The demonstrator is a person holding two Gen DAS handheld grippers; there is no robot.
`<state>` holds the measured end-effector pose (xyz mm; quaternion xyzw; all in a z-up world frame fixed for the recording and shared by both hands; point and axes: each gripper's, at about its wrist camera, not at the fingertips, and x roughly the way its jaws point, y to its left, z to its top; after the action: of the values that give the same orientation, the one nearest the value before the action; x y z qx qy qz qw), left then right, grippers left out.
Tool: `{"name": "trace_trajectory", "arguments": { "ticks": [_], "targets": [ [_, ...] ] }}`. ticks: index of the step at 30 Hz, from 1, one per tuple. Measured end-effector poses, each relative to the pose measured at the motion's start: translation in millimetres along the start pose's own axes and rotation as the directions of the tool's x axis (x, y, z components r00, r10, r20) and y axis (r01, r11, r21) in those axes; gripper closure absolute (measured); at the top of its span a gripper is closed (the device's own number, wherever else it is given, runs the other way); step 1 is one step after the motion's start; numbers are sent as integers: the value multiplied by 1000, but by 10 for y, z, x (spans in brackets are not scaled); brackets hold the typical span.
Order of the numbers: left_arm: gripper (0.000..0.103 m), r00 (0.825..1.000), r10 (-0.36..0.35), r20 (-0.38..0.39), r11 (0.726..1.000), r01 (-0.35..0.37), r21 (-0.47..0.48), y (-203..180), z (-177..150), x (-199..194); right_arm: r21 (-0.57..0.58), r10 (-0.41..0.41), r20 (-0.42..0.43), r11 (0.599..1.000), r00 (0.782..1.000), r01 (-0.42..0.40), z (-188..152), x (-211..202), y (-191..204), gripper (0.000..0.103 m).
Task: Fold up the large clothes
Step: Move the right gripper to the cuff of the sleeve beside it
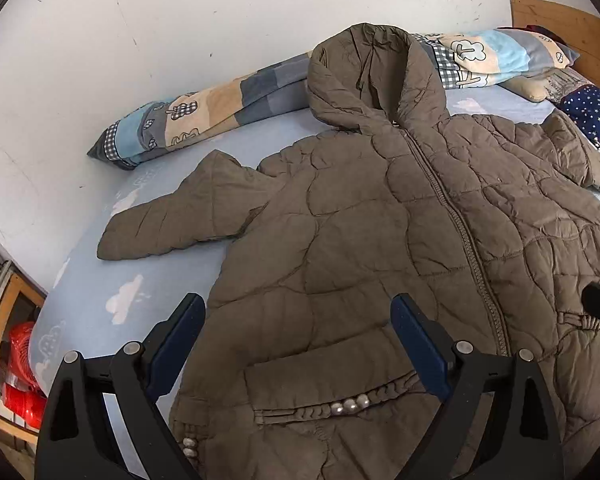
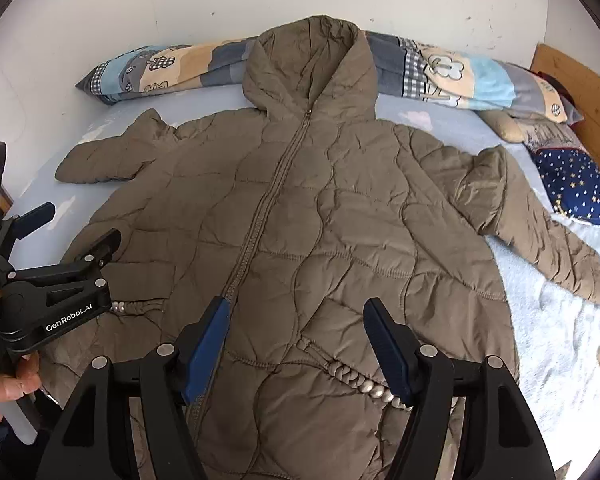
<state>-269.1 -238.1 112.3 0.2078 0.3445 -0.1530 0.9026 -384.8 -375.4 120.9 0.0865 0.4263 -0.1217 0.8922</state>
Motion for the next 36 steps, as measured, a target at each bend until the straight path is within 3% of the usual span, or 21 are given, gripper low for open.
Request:
{"name": "trace_trajectory", "arguments": {
  "ticks": [3,8,12,15,18,19,21,23,25,27,30,36],
  "targets": [
    [10,999,-44,-5,998,44,-33,34,67,-41,43,24,5,999,1000,-24,28,-15,-117,29],
    [10,991,-115,66,978,125,-168,195,443,-223,200,14,41,980,999,-21,108,-87,-658,29],
    [2,970,-209,128,939,235,-249,190,653,-226,373,6,66,927,998,-31,88,-160,-1236,29],
    [2,963,-224,153,947,252,-199,-11,510,-12,477,-31,81,879,996,-12,40,-212,-1730,29],
    [2,974,-221,49,965,226,-134,-189,410,257,612,-86,91,790,992,12,-99,-263,-2405,29],
    [2,970,-243,24,961,244,-133,-207,424,314,679,-95,90,734,991,9,-187,-269,-2725,29],
    [2,967,-251,44,956,255,-144,-166,463,319,781,-115,91,625,989,1,-366,-286,-3195,29],
    [2,968,-242,65,959,249,-137,-141,486,310,881,-128,115,472,985,-41,-623,-311,-3708,29],
    [2,968,-240,71,960,247,-134,-125,502,327,925,-171,128,376,977,-55,-779,-341,-4085,29],
    [2,966,-251,61,957,257,-133,-125,501,358,950,-208,121,308,971,-52,-905,-327,-4404,29],
    [2,967,-251,42,959,254,-122,-154,483,401,971,-211,125,226,970,-76,-1065,-204,-4725,30],
    [2,968,-252,18,965,253,-74,-262,451,459,977,-233,119,201,965,-72,-1029,47,-5060,43]
  ]
}}
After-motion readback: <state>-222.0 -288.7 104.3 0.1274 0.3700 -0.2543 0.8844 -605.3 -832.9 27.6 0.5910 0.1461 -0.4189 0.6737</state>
